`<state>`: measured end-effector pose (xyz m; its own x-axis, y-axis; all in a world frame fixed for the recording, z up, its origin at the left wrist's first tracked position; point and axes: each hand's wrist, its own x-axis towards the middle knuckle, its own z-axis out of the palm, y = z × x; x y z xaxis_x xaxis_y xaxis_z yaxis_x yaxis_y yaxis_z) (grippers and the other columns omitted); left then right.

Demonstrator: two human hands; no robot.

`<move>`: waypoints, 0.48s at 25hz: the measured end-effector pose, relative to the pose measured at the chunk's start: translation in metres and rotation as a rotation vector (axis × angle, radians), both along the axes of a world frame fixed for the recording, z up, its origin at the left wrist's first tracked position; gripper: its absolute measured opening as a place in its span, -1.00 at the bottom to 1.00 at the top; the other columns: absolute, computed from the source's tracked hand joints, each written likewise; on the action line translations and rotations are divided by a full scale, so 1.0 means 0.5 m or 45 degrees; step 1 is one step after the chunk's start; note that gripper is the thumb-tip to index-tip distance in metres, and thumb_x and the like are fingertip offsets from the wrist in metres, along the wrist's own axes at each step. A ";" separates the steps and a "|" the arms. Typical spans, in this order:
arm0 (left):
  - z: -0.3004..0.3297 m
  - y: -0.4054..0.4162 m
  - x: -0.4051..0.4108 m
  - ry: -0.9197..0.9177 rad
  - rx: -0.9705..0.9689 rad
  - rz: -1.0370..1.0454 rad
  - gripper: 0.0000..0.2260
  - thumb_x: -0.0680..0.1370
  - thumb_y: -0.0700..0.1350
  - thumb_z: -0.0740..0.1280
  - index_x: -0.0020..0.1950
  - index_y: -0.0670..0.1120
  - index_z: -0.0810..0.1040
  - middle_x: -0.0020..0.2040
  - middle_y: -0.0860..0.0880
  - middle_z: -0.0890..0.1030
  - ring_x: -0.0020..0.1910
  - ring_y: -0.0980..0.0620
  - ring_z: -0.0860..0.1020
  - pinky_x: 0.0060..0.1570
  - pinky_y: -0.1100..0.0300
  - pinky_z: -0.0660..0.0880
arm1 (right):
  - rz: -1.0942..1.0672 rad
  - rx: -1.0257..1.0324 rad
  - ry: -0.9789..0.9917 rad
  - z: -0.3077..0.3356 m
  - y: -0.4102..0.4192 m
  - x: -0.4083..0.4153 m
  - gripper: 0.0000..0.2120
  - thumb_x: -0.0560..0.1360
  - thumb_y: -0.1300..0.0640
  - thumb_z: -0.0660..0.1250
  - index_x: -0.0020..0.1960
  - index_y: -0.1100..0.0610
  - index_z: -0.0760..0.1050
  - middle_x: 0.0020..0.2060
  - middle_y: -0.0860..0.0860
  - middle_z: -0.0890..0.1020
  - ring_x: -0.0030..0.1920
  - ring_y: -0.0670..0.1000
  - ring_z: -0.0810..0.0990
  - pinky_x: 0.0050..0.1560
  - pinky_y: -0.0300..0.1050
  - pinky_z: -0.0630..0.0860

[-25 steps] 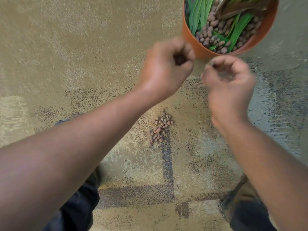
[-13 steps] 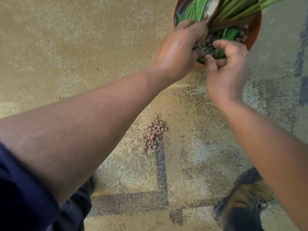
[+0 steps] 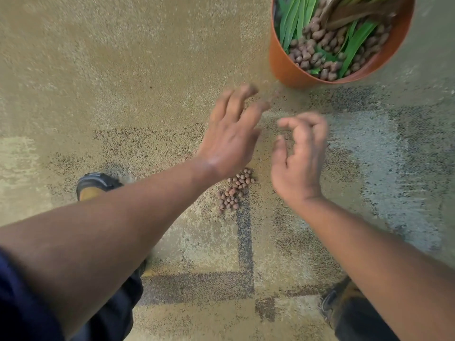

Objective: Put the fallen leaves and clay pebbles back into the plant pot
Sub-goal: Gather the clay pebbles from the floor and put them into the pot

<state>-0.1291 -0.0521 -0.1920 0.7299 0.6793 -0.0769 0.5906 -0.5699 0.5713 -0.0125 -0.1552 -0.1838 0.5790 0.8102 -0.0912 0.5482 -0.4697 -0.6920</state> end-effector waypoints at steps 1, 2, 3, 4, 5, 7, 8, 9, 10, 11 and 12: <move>-0.014 -0.022 -0.038 0.153 -0.137 -0.016 -0.52 0.57 -0.24 0.35 0.46 0.00 0.36 0.50 -0.17 0.33 0.44 -0.20 0.29 0.46 -0.22 0.31 | 0.007 -0.186 0.154 -0.003 -0.016 -0.014 -0.73 0.58 0.31 0.34 0.26 0.15 0.54 0.33 0.14 0.43 0.08 -0.14 0.51 0.09 -0.31 0.57; -0.027 -0.041 -0.070 0.289 -0.280 -0.044 -0.49 0.59 -0.23 0.33 0.52 0.01 0.33 0.51 -0.12 0.32 0.44 -0.15 0.31 0.47 -0.17 0.33 | 0.029 -0.399 0.268 -0.011 -0.031 -0.026 -0.70 0.61 0.27 0.34 0.32 0.11 0.52 0.38 0.07 0.42 -0.02 -0.20 0.51 -0.04 -0.39 0.55; -0.038 -0.059 -0.094 0.402 -0.390 -0.076 -0.47 0.61 -0.21 0.31 0.56 0.03 0.30 0.50 -0.06 0.32 0.42 -0.10 0.33 0.47 -0.13 0.35 | 0.074 -0.596 0.311 -0.026 -0.044 -0.036 -0.64 0.61 0.22 0.35 0.39 0.06 0.49 0.41 0.01 0.40 -0.07 -0.21 0.52 -0.09 -0.40 0.54; -0.050 -0.072 -0.110 0.484 -0.453 -0.113 -0.45 0.62 -0.20 0.31 0.59 0.06 0.27 0.48 -0.02 0.33 0.39 -0.07 0.34 0.46 -0.09 0.38 | 0.136 -0.739 0.321 -0.043 -0.054 -0.046 -0.57 0.61 0.19 0.38 0.45 0.01 0.45 0.41 -0.02 0.39 -0.06 -0.18 0.53 -0.04 -0.35 0.57; -0.057 -0.082 -0.118 0.529 -0.487 -0.143 -0.43 0.62 -0.19 0.31 0.59 0.09 0.26 0.46 0.00 0.33 0.35 -0.05 0.34 0.43 -0.07 0.42 | 0.192 -0.834 0.339 -0.056 -0.061 -0.055 -0.51 0.59 0.17 0.40 0.49 -0.01 0.41 0.40 -0.02 0.38 0.00 -0.14 0.55 0.07 -0.27 0.60; -0.064 -0.092 -0.116 0.567 -0.526 -0.170 -0.42 0.59 -0.20 0.33 0.57 0.09 0.26 0.44 0.02 0.31 0.31 -0.03 0.34 0.37 -0.06 0.48 | 0.256 -0.934 0.360 -0.076 -0.065 -0.073 -0.41 0.54 0.16 0.47 0.51 0.01 0.37 0.36 0.01 0.35 0.20 -0.01 0.53 0.27 -0.06 0.61; -0.066 -0.092 -0.111 0.572 -0.529 -0.186 -0.42 0.58 -0.20 0.35 0.55 0.08 0.28 0.43 0.03 0.31 0.30 -0.03 0.35 0.35 -0.05 0.50 | 0.269 -0.950 0.344 -0.083 -0.065 -0.080 -0.39 0.51 0.16 0.49 0.50 0.01 0.36 0.34 0.02 0.34 0.26 0.04 0.51 0.31 0.02 0.60; -0.067 -0.092 -0.105 0.578 -0.528 -0.213 -0.44 0.57 -0.21 0.37 0.53 0.07 0.30 0.41 0.03 0.32 0.30 -0.03 0.37 0.34 -0.02 0.50 | 0.270 -0.957 0.322 -0.089 -0.064 -0.085 -0.39 0.49 0.15 0.51 0.48 0.02 0.36 0.32 0.03 0.34 0.29 0.08 0.49 0.33 0.06 0.58; -0.067 -0.090 -0.099 0.586 -0.519 -0.247 -0.45 0.57 -0.20 0.38 0.50 0.07 0.31 0.39 0.02 0.33 0.29 -0.03 0.39 0.33 0.01 0.49 | 0.268 -0.954 0.302 -0.091 -0.061 -0.088 -0.40 0.49 0.14 0.52 0.45 0.02 0.36 0.31 0.03 0.35 0.31 0.09 0.49 0.35 0.09 0.57; -0.065 -0.088 -0.092 0.591 -0.508 -0.279 -0.47 0.57 -0.19 0.38 0.49 0.06 0.31 0.38 0.01 0.35 0.28 -0.04 0.41 0.31 0.04 0.48 | 0.272 -0.953 0.288 -0.091 -0.057 -0.089 -0.43 0.49 0.15 0.51 0.43 0.02 0.37 0.30 0.03 0.37 0.31 0.10 0.49 0.36 0.11 0.56; -0.063 -0.086 -0.087 0.588 -0.501 -0.296 -0.50 0.58 -0.19 0.38 0.48 0.05 0.32 0.37 0.00 0.37 0.26 -0.05 0.43 0.29 0.05 0.48 | 0.284 -0.951 0.275 -0.091 -0.053 -0.090 -0.48 0.51 0.15 0.49 0.40 0.02 0.37 0.29 0.04 0.39 0.30 0.09 0.49 0.35 0.10 0.56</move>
<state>-0.1726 -0.0954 -0.2234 0.6870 0.3644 -0.6287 0.7116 -0.5127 0.4804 -0.0573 -0.1815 -0.2291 0.3186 0.5854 -0.7455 0.5741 -0.7450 -0.3397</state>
